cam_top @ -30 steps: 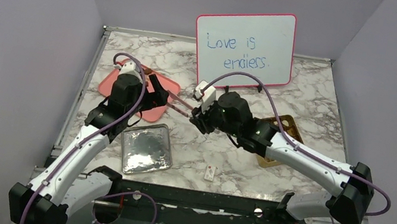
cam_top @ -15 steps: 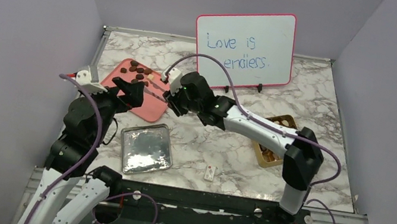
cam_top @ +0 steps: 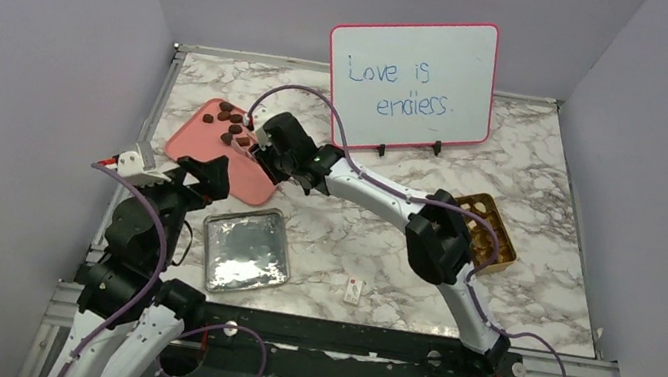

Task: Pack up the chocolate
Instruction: Adjust the fake chocolate on the plate.

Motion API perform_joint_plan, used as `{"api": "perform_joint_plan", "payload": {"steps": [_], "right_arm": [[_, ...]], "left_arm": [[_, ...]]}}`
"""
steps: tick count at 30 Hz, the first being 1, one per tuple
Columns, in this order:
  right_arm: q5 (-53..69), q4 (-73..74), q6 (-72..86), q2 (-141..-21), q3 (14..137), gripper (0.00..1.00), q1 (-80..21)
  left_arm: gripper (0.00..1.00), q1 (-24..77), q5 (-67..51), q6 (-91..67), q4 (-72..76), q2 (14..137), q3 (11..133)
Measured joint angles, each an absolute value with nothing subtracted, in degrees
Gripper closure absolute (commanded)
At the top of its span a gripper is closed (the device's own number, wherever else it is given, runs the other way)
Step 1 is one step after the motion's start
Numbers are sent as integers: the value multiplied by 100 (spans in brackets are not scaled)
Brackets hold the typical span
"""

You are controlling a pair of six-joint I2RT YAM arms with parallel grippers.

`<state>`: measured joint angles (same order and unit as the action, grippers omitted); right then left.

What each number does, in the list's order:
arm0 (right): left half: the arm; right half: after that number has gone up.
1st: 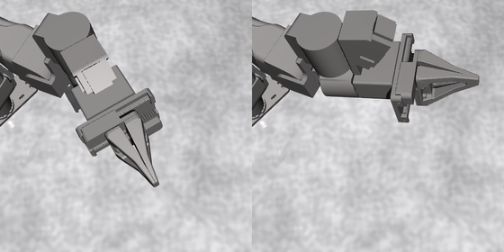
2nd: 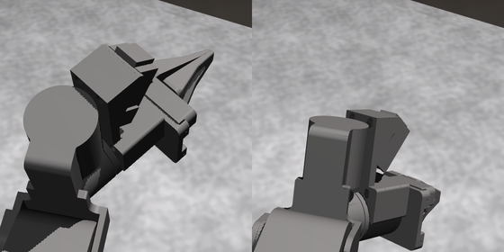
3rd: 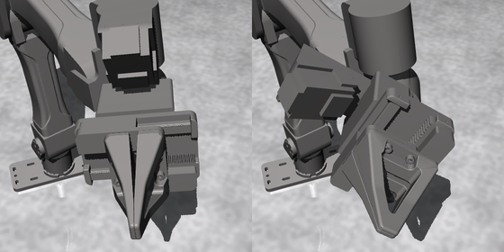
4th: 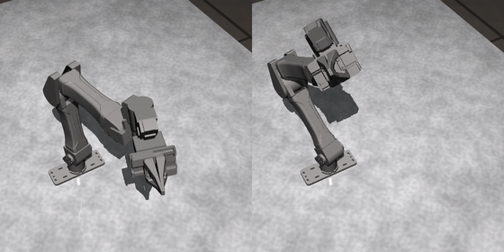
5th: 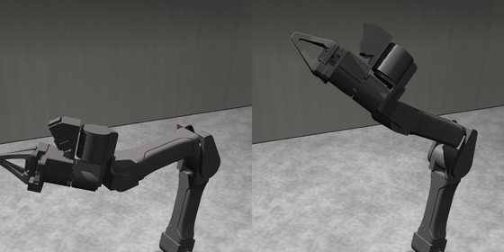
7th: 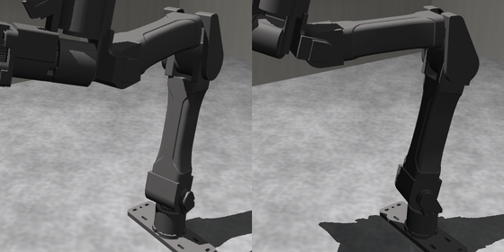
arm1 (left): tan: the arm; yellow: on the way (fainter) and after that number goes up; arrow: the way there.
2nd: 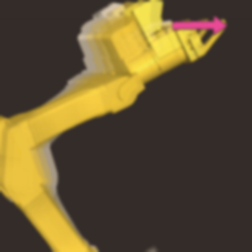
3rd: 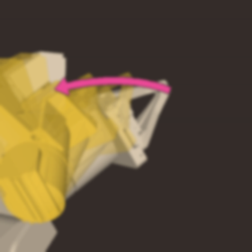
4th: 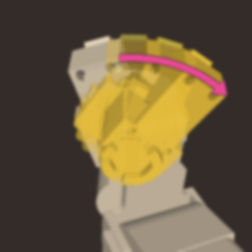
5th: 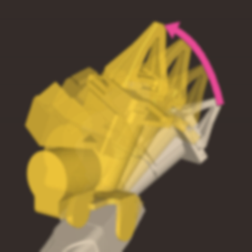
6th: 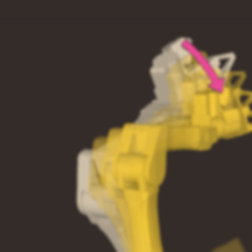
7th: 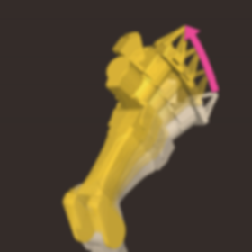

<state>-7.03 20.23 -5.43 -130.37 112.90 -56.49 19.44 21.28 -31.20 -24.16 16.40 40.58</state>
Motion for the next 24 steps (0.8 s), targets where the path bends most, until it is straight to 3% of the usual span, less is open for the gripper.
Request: {"api": "perform_joint_plan", "payload": {"steps": [24], "right_arm": [[-491,2171,-187,-14011,12348,56,-5400]], "left_arm": [[1,1944,2366,-2904,-2539,1549,3865]]}}
